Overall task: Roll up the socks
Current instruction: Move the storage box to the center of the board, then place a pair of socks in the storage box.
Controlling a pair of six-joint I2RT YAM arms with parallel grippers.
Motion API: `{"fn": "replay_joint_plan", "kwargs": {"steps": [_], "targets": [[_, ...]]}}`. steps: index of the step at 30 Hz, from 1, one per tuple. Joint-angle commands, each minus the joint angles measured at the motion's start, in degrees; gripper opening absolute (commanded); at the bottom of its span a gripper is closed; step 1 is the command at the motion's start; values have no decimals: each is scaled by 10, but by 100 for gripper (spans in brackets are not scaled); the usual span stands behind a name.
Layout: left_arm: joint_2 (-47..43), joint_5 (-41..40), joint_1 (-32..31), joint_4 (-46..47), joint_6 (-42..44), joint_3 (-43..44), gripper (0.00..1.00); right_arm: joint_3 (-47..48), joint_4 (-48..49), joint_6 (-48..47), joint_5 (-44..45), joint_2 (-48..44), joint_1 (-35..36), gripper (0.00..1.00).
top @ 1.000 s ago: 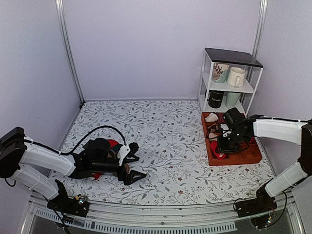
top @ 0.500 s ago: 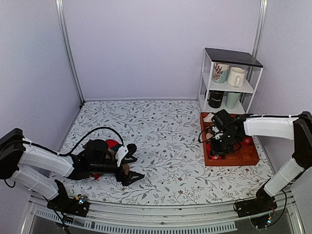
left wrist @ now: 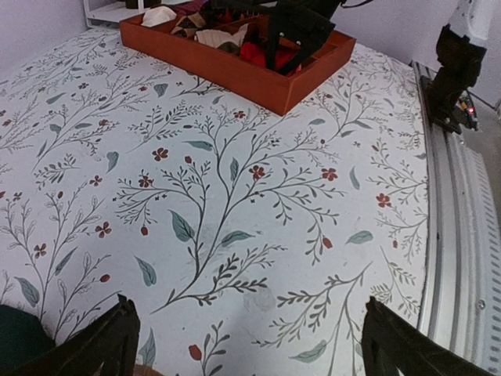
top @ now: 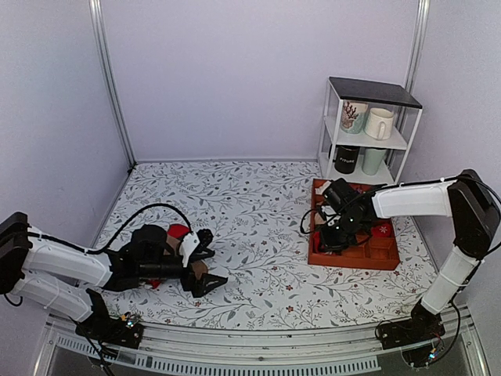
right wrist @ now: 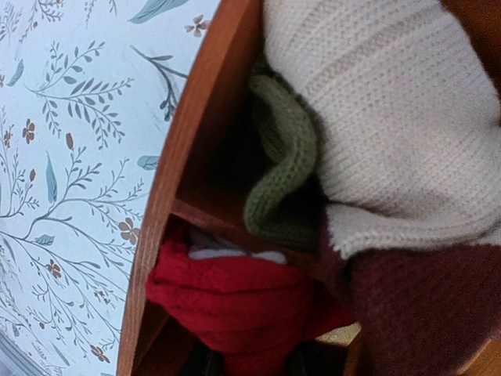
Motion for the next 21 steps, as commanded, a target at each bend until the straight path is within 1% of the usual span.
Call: {"fn": "replay_joint_plan", "kwargs": {"steps": [1,6,12,18,21], "targets": [[-5,-4,8,3,8,-4,100,6,-59,-46,33,-58,8,0],[8,0,8,3,8,5,99,14,-84,-90,29,-123,8,0],[20,6,9,8,6,7,99,11,-95,-141,12,-114,12,0],[27,7,9,8,5,9,99,5,-92,-137,31,-84,13,0],[26,9,9,9,6,9,100,-3,-65,-108,62,-112,13,0]]}}
